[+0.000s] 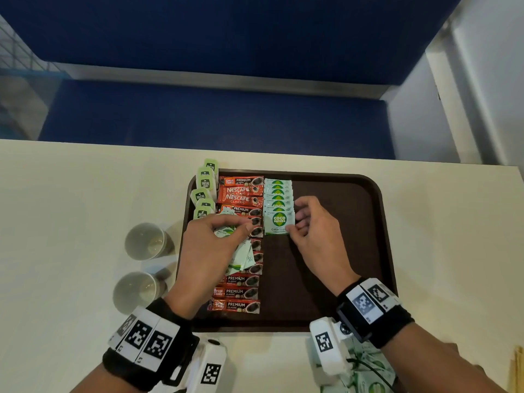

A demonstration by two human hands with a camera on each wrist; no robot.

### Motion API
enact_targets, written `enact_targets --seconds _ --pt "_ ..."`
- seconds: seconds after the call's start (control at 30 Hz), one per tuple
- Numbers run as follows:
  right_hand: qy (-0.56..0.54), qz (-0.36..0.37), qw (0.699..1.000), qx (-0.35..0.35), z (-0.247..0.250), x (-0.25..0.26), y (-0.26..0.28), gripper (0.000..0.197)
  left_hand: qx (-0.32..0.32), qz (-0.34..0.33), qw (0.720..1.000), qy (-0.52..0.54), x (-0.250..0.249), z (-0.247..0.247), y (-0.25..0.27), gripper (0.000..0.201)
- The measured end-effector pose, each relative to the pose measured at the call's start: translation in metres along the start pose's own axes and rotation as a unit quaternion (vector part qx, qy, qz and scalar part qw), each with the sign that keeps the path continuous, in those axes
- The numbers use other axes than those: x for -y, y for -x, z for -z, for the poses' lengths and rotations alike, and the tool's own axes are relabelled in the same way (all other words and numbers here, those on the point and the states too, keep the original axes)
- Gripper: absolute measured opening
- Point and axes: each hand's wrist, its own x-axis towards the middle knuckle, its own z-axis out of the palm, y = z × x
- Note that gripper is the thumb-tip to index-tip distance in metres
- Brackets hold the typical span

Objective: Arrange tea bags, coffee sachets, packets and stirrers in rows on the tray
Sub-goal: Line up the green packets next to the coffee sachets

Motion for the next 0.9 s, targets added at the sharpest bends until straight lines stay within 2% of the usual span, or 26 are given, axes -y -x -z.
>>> enact_targets --seconds 0.63,0.77,0.83,0.9 --pt "-0.012 -0.029 0.999 -0.006 -0.002 0.001 0.001 0.047 0.000 0.012 1.000 0.017 -0.003 0.000 0.001 0.009" --pt "0.012 -0.032 0.999 -0.043 0.006 0.013 0.008 0.043 0.006 0.011 0.999 0.031 -0.004 -0.002 0.001 0.004" --pt "-0.052 -0.039 0.997 -0.037 0.011 0.027 0.018 0.033 0.008 -0.001 0.999 0.043 -0.006 -0.005 0.002 0.005" --pt "-0.164 -0.090 0.981 0.044 0.015 0.045 0.028 0.030 0.011 -0.017 0.998 0.052 -0.007 -0.009 0.003 0.008"
